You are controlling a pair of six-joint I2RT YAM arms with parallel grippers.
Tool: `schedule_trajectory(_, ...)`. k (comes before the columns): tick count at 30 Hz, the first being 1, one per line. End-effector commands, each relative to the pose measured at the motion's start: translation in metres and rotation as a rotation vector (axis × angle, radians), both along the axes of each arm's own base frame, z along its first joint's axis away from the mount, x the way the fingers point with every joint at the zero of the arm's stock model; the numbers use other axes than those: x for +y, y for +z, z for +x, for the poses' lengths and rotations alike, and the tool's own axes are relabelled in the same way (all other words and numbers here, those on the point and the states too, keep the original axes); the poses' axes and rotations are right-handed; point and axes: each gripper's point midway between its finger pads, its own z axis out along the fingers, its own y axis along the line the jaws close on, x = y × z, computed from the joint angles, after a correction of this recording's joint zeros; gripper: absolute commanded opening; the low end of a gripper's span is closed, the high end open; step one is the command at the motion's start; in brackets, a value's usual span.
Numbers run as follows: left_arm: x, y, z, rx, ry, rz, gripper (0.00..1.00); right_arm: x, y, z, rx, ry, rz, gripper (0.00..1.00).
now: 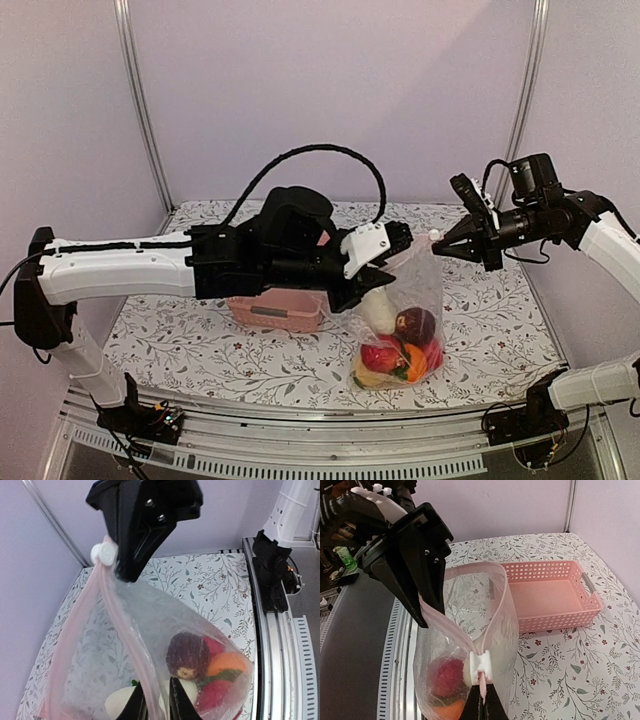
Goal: Place the food in the zip-top bag and seal the zipper
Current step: Hold the zipper food storage bag at the center of the board, then hold the zipper from the zipper food storage bag.
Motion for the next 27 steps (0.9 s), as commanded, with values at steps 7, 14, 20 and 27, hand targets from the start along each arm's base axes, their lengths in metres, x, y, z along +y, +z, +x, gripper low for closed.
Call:
schedule_trajectory(7,0.044,0.030,0.067,-0.022,0.322,-0.055,0.44,-0.004,0.043,0.000,-0.099,-0.045,0.013,0.00)
schedule_trajectory(14,0.032,0.064,0.051,-0.088,0.232,-0.135,0.51,-0.003,0.033,0.013,-0.078,-0.077,-0.020,0.00)
schedule_trajectory(20,0.023,0.095,0.053,-0.178,0.199,-0.162,0.63,-0.001,0.035,0.009,-0.085,-0.068,-0.036,0.00)
schedule_trajectory(27,0.000,0.108,0.060,-0.175,0.172,-0.148,0.73,0.002,0.036,0.001,-0.058,-0.037,-0.029,0.00)
